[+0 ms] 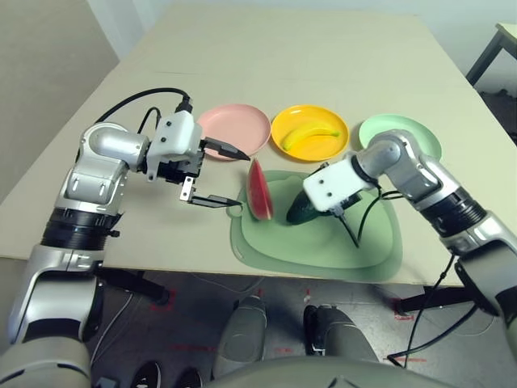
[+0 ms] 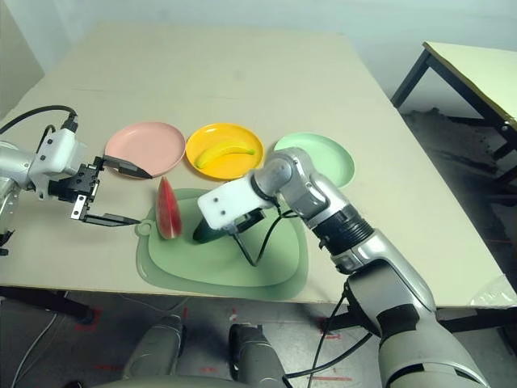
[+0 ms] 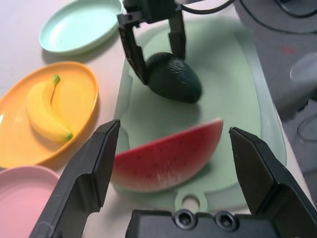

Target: Place the fruits into color-matched plates.

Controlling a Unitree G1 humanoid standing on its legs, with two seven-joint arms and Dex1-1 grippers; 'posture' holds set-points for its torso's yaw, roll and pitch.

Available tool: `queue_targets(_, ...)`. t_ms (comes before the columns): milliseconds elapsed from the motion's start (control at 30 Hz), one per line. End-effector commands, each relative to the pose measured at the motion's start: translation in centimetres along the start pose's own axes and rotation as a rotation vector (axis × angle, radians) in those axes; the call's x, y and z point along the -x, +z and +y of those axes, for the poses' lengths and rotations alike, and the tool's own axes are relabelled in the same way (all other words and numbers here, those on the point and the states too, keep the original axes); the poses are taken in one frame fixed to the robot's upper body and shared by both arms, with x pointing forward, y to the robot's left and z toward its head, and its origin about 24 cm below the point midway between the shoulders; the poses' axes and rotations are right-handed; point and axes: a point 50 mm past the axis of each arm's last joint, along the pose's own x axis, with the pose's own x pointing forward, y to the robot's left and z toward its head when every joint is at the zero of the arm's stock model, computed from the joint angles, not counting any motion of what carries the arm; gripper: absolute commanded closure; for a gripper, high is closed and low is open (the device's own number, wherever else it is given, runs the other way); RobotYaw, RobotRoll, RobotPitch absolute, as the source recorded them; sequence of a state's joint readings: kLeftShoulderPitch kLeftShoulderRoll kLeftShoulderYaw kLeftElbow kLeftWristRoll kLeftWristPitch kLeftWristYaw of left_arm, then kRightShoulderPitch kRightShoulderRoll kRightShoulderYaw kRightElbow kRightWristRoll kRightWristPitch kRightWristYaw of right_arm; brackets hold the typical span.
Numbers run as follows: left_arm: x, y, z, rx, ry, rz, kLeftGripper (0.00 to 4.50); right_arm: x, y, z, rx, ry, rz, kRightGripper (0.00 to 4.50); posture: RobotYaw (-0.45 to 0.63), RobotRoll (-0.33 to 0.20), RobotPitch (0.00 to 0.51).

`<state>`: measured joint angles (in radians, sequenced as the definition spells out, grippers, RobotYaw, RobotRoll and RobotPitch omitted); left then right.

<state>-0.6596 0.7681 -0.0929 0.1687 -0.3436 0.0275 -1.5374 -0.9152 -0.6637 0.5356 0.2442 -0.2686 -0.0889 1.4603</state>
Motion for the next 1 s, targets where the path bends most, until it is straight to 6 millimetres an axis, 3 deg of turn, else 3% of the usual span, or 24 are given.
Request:
queue_targets(33,-0.1,0.8,0.6,-0.011,0.045,-0.043,0.00,3.5,-2.0,-1.1,-0.067,-0.098,0.064,1.47,0.21,0.000,0.114)
queue_targets(300,-0.4,-0.1,1.1,-0.070,0.072,0.047,0.00,8.4,-8.8,-1.6,-0.283,-0.320,0.327,1.47,0.20,0.000,0.110)
queue_targets(500,-0.3,-0.5,1.2,-0.091,0.065,0.086,0.00,7.5,-13.2,1.2,-0.431,-0.342,0.472,1.47,0.20,0.000,0.106)
queue_targets(733,0.3,-0.7,1.1,-0.096,0.065,0.112,0.00,6.1,-14.4,2.7,-0.476,-0.340,0.494,1.47,0.21,0.000,0.112)
queue_targets(867,0.5,-0.7,1.1,-0.106,0.066,0.125,0.00,5.9,-14.3,2.5,-0.471,-0.353,0.480,0.06,0.21,0.000,0.111)
queue_targets(1000,0.7,-0.3,1.4,-0.170,0.054,0.143,0.00,6.6,-14.0,1.7,-0.449,-0.378,0.479,0.02,0.21,0.000,0.110)
